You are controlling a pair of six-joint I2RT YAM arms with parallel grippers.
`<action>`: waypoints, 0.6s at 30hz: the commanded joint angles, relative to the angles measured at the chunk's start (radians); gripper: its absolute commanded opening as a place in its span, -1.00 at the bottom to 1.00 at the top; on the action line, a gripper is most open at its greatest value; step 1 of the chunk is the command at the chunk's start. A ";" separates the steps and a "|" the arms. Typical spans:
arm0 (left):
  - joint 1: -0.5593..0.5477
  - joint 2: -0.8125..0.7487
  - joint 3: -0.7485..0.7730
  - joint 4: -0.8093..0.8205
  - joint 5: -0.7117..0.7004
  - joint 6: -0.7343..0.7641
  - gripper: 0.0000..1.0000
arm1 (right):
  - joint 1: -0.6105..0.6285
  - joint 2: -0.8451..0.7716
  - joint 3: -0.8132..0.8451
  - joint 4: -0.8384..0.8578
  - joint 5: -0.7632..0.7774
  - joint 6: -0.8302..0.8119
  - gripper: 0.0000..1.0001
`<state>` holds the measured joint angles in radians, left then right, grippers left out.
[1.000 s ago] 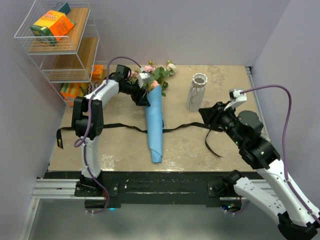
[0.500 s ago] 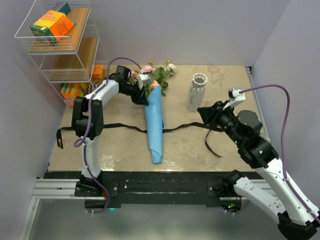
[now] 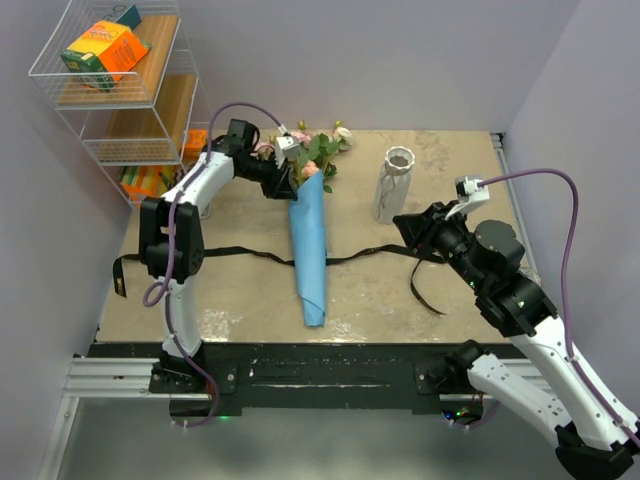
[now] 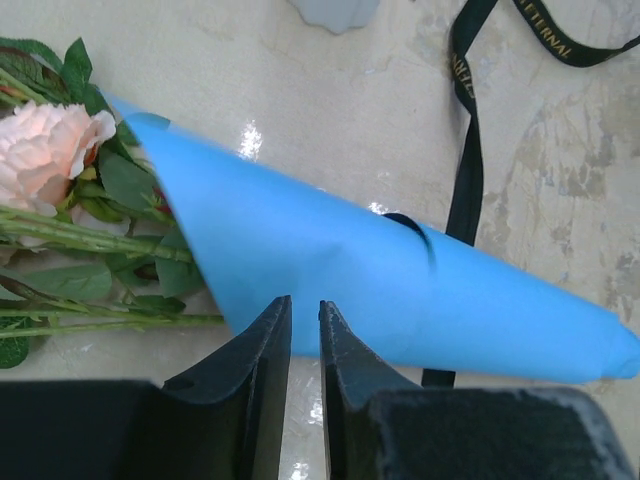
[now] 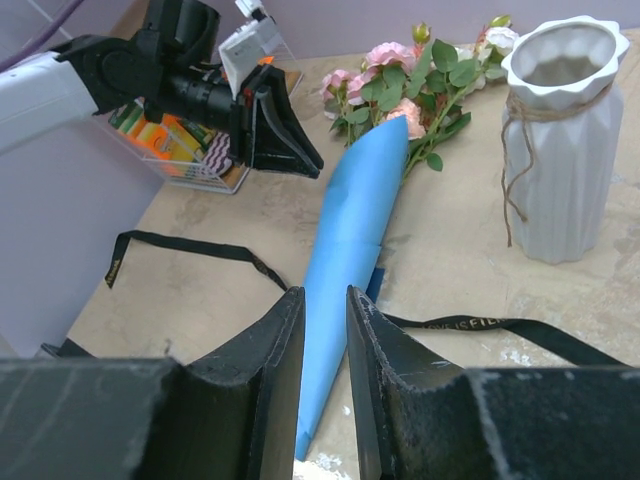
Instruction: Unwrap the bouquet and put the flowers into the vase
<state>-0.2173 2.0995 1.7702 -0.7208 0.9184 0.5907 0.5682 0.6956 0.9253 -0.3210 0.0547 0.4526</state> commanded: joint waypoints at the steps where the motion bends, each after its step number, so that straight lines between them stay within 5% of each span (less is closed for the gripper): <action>1: -0.017 -0.133 0.054 -0.022 0.074 -0.029 -0.55 | -0.004 -0.004 -0.006 0.045 -0.032 0.011 -0.46; 8: -0.048 -0.188 0.014 -0.028 0.076 -0.036 -0.46 | -0.002 -0.011 0.000 0.037 -0.026 0.014 -0.46; 10: -0.040 -0.162 0.006 -0.057 0.043 0.006 -0.02 | -0.004 -0.015 -0.003 0.034 -0.024 0.014 -0.42; 11: -0.033 -0.145 0.014 -0.071 0.040 0.014 0.42 | -0.004 -0.016 -0.003 0.030 -0.027 0.012 -0.39; 14: 0.007 -0.072 0.055 -0.101 0.054 0.015 0.99 | -0.004 -0.022 -0.006 0.030 -0.030 0.011 -0.31; 18: 0.038 0.006 0.101 -0.098 0.056 0.008 0.99 | -0.002 -0.028 0.000 0.031 -0.039 0.005 -0.28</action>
<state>-0.2173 2.0319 1.8122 -0.7959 0.9649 0.5915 0.5682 0.6872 0.9249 -0.3218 0.0463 0.4595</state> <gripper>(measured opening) 0.991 0.356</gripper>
